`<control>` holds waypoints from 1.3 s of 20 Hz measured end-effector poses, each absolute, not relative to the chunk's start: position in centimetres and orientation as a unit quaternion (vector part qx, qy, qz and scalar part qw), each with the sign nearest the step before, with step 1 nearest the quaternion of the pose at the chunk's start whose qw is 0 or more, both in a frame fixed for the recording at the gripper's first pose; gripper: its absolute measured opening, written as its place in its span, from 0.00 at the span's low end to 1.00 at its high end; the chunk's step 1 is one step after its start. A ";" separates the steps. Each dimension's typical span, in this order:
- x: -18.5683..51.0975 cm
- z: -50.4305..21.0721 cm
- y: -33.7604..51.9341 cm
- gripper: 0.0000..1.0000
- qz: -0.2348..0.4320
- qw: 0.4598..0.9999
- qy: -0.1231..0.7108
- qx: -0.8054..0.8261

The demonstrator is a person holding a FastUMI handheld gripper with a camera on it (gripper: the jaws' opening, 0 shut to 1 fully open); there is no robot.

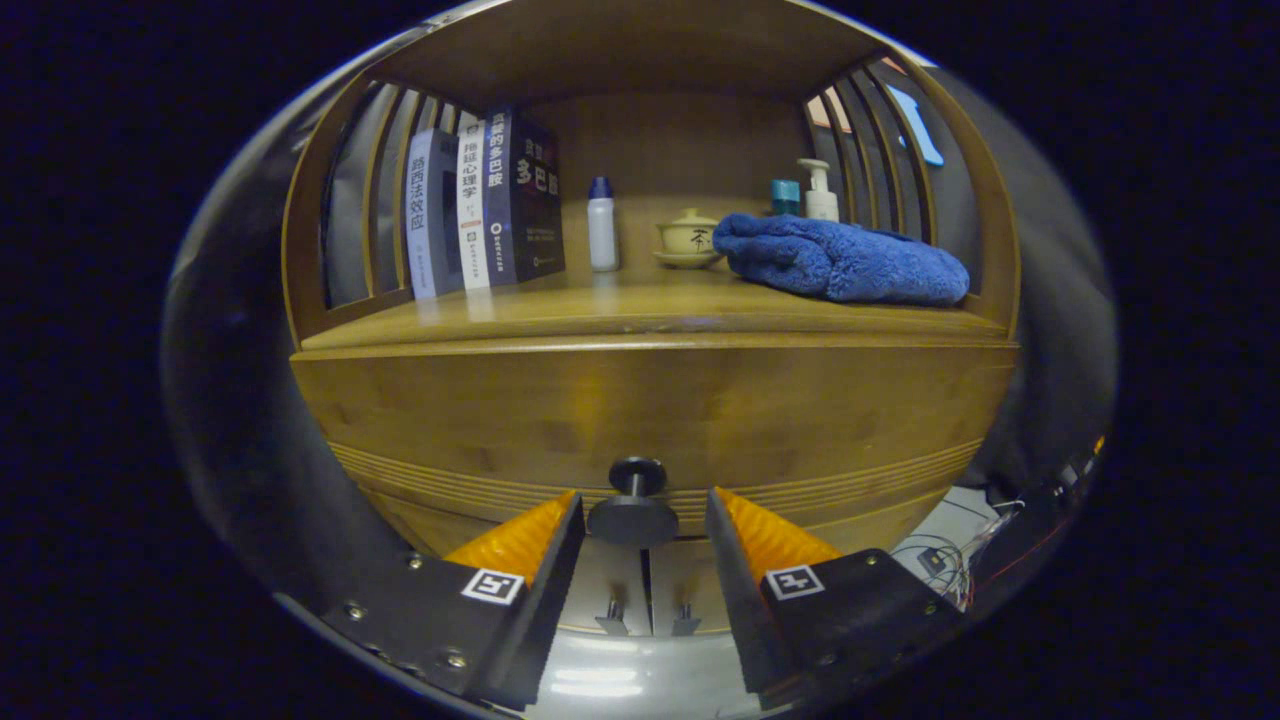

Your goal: Pull open the drawer, take out the items inside it, and place them on the countertop above the cabinet.

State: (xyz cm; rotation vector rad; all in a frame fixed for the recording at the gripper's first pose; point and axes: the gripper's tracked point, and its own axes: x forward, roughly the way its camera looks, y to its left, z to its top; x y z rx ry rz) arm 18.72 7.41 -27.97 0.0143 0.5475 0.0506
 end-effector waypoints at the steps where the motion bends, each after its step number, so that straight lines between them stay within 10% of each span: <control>1: 19.3 -28.3 7.0 0.66 0.018 0.963 0.268 0.000; 9: 18.7 -28.1 7.4 0.29 0.014 0.960 0.280 -0.017; 26: 6.3 -25.7 6.7 0.29 -0.023 0.955 0.294 -0.017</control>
